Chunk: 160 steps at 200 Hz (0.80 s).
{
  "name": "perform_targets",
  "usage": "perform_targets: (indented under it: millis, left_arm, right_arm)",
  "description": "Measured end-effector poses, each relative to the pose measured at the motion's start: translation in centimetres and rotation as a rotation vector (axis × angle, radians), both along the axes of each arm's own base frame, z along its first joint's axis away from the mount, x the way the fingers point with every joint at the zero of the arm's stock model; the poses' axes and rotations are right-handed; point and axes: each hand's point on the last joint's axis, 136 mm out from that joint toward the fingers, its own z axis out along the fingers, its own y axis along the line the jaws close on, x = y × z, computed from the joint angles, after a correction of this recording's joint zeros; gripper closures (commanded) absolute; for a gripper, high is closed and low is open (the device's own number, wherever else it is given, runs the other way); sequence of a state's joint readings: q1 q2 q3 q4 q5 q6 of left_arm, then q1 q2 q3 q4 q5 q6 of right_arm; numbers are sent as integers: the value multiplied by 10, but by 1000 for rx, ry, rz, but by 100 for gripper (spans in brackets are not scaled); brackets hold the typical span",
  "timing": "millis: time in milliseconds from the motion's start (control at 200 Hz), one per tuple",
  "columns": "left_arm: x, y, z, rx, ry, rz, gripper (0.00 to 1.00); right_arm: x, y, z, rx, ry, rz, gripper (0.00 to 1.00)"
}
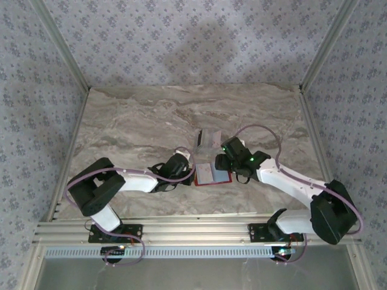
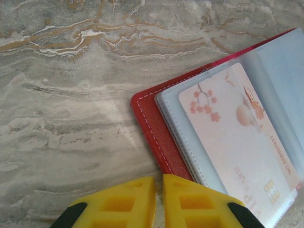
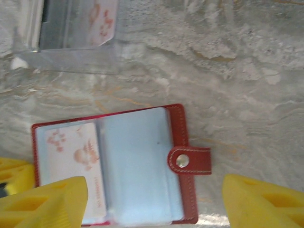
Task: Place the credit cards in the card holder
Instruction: Close the card holder at the center of the table.
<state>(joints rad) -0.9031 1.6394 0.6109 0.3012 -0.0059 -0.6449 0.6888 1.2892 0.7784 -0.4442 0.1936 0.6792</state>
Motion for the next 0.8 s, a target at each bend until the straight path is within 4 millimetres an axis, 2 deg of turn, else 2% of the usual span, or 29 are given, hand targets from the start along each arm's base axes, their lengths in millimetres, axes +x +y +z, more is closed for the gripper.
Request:
perform_targets:
  millis: [250, 385, 535, 615, 790, 800]
  left_arm:
    - [1, -3, 0, -11, -3, -4, 85]
    - [1, -4, 0, -14, -2, -6, 85]
    - [2, -5, 0, -22, -2, -8, 86]
    - [3, -6, 1, -25, -2, -8, 85]
    - [3, -6, 0, -27, -3, -10, 86]
    - [3, -7, 0, -27, -3, -9, 86]
  right_arm:
    - [6, -4, -40, -72, 65, -16, 37]
    - [8, -9, -53, -78, 85, -36, 58]
    - [12, -15, -55, -83, 77, -56, 90]
    - [13, -19, -55, -88, 72, -77, 99]
    - [12, -21, -40, -86, 23, -81, 100]
    - [12, -21, -39, -85, 19, -79, 98]
